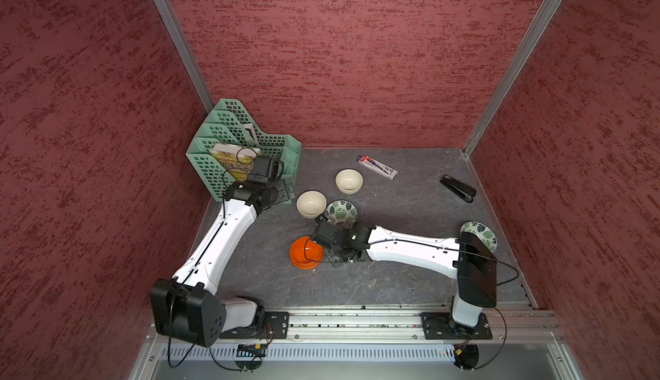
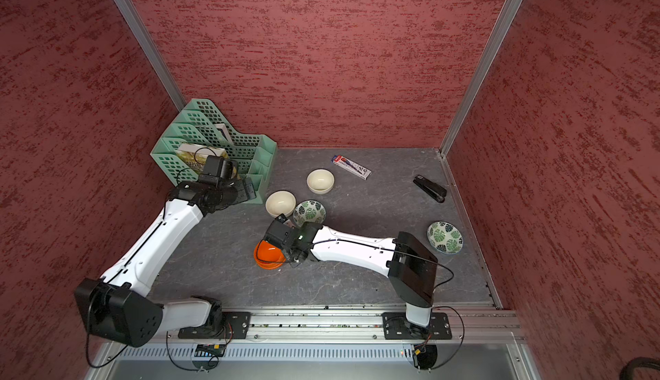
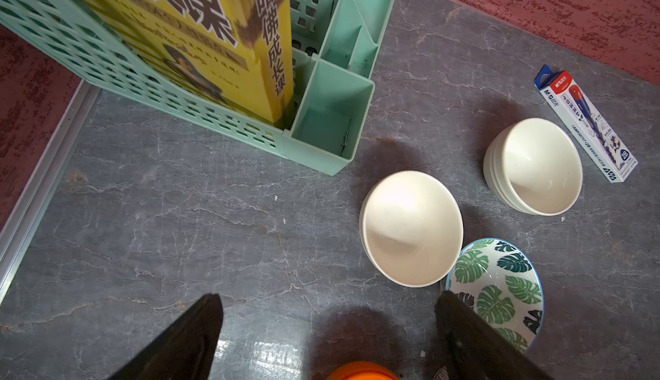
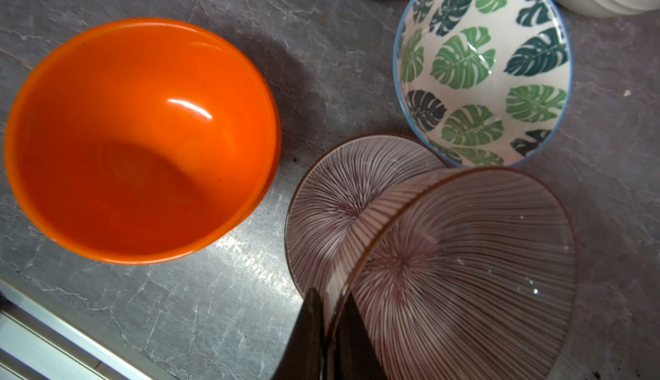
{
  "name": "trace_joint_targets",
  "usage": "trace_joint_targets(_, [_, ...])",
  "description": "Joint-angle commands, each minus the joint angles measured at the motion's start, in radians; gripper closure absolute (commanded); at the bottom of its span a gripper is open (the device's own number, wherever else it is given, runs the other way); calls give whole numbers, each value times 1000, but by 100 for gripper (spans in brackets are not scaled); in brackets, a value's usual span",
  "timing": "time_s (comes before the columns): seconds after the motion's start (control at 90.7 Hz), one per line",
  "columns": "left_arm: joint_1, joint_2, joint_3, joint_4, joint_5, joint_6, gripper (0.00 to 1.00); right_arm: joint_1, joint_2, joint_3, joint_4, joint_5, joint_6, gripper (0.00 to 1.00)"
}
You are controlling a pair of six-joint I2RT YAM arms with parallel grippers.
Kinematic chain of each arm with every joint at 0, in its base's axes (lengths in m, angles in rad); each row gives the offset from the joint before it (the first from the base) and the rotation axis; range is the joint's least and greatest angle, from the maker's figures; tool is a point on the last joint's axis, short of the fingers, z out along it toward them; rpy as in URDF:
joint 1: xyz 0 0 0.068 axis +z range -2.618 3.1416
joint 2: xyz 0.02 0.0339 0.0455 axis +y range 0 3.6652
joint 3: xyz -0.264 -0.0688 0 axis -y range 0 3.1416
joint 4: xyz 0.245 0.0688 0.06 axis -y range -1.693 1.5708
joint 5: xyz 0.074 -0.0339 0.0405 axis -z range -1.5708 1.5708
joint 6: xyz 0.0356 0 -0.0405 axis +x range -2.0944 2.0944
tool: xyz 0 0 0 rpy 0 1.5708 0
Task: Stack the bowls
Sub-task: Place the bowl on the bowl.
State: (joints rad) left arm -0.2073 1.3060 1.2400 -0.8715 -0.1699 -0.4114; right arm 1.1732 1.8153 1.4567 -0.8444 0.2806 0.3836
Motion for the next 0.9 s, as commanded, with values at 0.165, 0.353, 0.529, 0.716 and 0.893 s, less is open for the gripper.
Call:
trace_joint_targets(0.165, [3,-33,-7,-1,6,1,4,11,49,47,61,-13,-17,100])
trace_joint_targets(0.353, [3,-43,-11,-3,9,1,4,10,72,44,64,-5,-14,100])
trace_joint_targets(0.529, [2,-48,-11,-6,7,3,4,11,97,45,65,-1,-13,96])
trace_joint_targets(0.716, [3,-53,-11,-10,4,4,4,11,116,39,73,3,-8,85])
trace_joint_targets(0.893, [3,-53,-4,-12,7,5,4,11,110,39,74,6,-4,67])
